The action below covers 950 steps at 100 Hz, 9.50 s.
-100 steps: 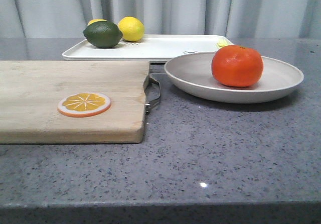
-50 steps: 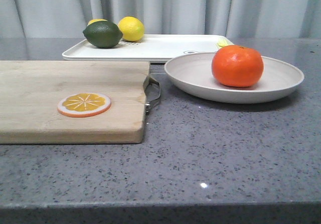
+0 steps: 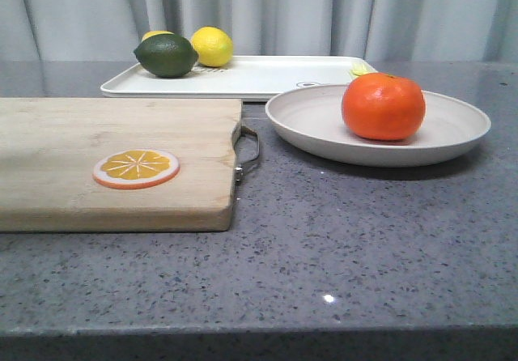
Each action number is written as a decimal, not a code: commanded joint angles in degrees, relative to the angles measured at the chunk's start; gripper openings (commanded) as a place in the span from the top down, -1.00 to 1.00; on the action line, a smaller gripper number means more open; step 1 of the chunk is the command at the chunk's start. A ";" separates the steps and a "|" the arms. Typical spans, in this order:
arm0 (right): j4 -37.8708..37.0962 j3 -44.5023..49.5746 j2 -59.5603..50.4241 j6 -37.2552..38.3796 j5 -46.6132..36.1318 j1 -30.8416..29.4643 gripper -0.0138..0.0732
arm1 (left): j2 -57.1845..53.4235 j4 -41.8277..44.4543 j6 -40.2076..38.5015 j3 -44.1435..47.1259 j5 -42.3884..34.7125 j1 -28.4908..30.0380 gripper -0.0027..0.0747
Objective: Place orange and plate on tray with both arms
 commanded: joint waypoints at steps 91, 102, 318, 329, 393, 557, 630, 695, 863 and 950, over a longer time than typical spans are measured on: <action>5.83 -35.01 40.93 -1.19 18.59 9.68 -0.29 | -26.63 1.49 -0.49 16.22 -6.13 0.26 0.98; 6.37 -38.03 45.12 -1.19 19.74 9.68 -0.29 | -26.63 1.49 -0.49 16.34 -6.13 0.26 0.98; 28.09 -58.74 60.16 -9.13 23.19 3.94 0.81 | -26.63 1.91 -0.49 16.34 -6.68 0.26 0.98; 29.48 -66.12 64.67 -9.13 26.25 4.00 0.81 | -26.63 1.91 -0.49 16.34 -6.68 0.26 0.98; 30.31 -106.03 92.74 -6.52 34.49 5.98 0.81 | -26.63 1.91 -0.49 16.34 -6.68 0.26 0.98; 32.64 -112.57 99.83 -6.01 30.19 5.98 -0.03 | -26.63 3.88 -0.49 16.34 -6.56 0.26 0.98; 21.74 -112.02 87.83 -7.01 48.20 6.86 0.84 | -26.63 3.88 -0.49 16.34 -6.06 0.26 0.98; 14.51 -79.03 63.50 -11.41 38.89 10.80 0.84 | -26.63 3.78 -0.49 16.82 -6.18 0.26 0.98; 13.68 2.44 -10.14 -15.30 -2.38 10.80 0.84 | -49.03 2.39 -0.49 30.08 -9.32 0.26 0.98; 13.68 2.44 -10.14 -15.26 -1.97 10.80 0.84 | -49.03 2.39 -0.49 30.08 -9.32 0.26 0.98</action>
